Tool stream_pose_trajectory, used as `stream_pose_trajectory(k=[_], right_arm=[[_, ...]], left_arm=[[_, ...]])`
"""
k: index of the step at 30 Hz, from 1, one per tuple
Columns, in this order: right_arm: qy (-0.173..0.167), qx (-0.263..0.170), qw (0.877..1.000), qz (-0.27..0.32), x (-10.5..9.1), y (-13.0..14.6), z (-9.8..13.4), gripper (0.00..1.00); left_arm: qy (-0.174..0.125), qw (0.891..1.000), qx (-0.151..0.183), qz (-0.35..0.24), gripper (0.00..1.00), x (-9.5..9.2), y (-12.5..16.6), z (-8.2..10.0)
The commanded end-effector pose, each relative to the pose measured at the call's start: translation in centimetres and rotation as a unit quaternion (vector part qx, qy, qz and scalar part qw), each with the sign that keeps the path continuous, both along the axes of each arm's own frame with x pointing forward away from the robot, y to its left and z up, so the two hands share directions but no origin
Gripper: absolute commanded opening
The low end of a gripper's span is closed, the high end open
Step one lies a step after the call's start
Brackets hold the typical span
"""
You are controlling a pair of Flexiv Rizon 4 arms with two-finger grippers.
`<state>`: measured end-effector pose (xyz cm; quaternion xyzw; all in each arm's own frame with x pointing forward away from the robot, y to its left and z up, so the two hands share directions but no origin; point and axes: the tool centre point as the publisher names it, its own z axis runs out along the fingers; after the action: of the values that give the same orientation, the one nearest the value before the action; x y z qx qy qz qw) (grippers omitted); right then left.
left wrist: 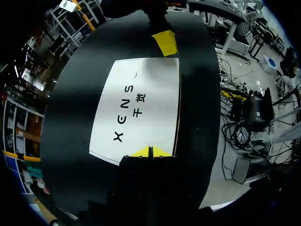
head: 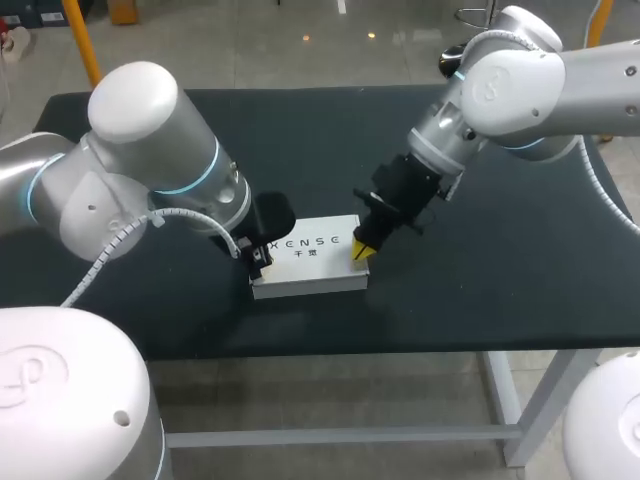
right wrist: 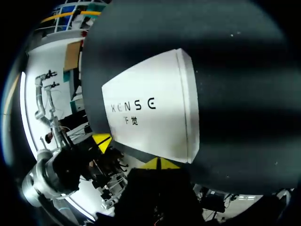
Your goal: Assemble the packaging by folding the flat box into shape, placing the metal phone stand inside, and closing the box properly
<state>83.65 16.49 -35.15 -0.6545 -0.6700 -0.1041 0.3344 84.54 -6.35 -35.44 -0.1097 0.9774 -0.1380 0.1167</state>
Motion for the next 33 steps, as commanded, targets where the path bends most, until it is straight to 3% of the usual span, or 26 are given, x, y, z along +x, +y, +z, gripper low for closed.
stream_pose_trajectory(k=[1,7,14,18,23,24,25,26,27,29,30,31,33], right_arm=[[0.006,0.000,1.000,-0.001,-0.1,0.0,-0.9,0.00],[0.029,-0.002,1.000,-0.003,0.2,-0.2,-2.7,0.00],[0.041,0.002,0.999,-0.006,0.3,-0.5,-3.5,0.00],[0.028,0.012,1.000,-0.006,0.2,-0.7,-2.4,0.00],[-0.021,0.034,0.999,-0.006,0.3,-1.4,0.3,0.00],[-0.033,0.039,0.999,-0.007,0.5,-1.5,0.8,0.00],[-0.042,0.046,0.998,-0.005,0.7,-1.7,1.3,0.00],[-0.054,0.050,0.997,-0.002,0.8,-1.9,1.7,0.05],[-0.071,0.054,0.996,-0.002,1.0,-2.1,2.1,0.10],[-0.097,0.063,0.993,0.001,1.3,-2.5,2.9,0.18],[-0.114,0.066,0.991,0.000,1.6,-2.8,3.4,0.24],[-0.125,0.069,0.990,0.001,1.8,-3.0,3.7,0.24],[-0.159,0.074,0.984,0.003,2.3,-3.7,4.6,0.37]], left_arm=[[0.012,1.000,0.006,0.000,0.00,0.6,-0.5,-0.7],[0.031,1.000,-0.005,-0.001,0.00,1.0,-0.5,-2.5],[0.036,0.999,-0.012,0.001,0.00,0.8,-0.3,-2.8],[0.028,1.000,-0.012,0.003,0.00,0.4,-0.4,-1.8],[0.017,1.000,-0.009,0.010,0.00,-0.6,-1.0,0.5],[0.018,1.000,-0.009,0.011,0.06,-0.7,-1.1,0.9],[0.020,1.000,-0.009,0.019,0.20,-0.9,-1.3,1.2],[0.023,0.999,-0.010,0.021,0.40,-1.0,-1.4,1.5],[0.025,0.999,-0.009,0.022,0.49,-1.2,-1.5,1.8],[0.030,0.999,-0.007,0.033,0.90,-1.5,-1.8,2.3],[0.034,0.999,-0.006,0.040,1.00,-1.7,-2.0,2.5],[0.039,0.998,-0.006,0.049,1.00,-1.8,-2.1,2.8],[0.043,0.997,-0.012,0.057,1.00,-2.4,-2.5,3.4]])
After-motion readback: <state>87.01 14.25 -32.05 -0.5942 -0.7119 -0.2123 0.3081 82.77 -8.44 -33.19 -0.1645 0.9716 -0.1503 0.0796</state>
